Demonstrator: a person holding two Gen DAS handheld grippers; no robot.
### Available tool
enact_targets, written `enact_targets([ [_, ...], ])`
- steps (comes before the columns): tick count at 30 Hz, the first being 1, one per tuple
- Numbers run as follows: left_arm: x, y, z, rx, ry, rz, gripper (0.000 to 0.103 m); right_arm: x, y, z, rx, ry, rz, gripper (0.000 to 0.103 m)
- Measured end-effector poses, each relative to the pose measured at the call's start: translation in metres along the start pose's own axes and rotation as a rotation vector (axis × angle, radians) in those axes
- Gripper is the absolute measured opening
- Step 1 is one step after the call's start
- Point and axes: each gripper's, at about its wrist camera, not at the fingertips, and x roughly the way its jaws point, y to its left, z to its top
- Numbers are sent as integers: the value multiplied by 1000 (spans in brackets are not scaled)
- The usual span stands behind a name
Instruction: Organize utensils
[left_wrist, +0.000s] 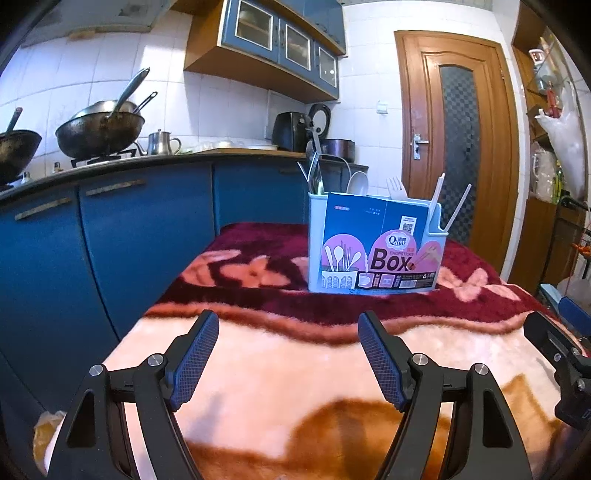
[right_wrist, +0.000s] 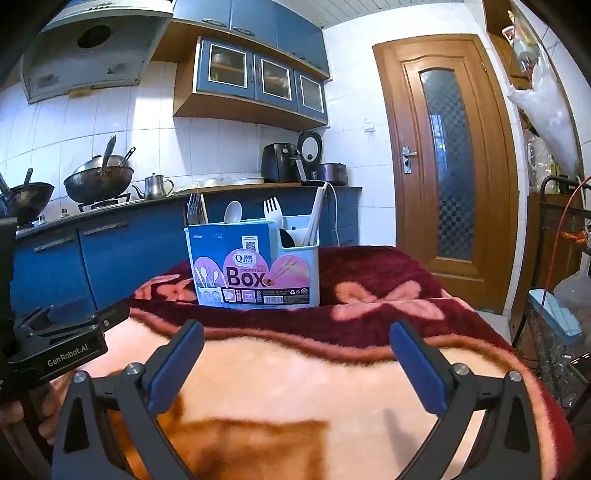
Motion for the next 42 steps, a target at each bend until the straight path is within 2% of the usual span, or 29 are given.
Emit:
enact_targets([
  [42, -1, 0, -1, -7, -5, -4, 79, 1, -4, -1, 15, 3, 1, 103],
])
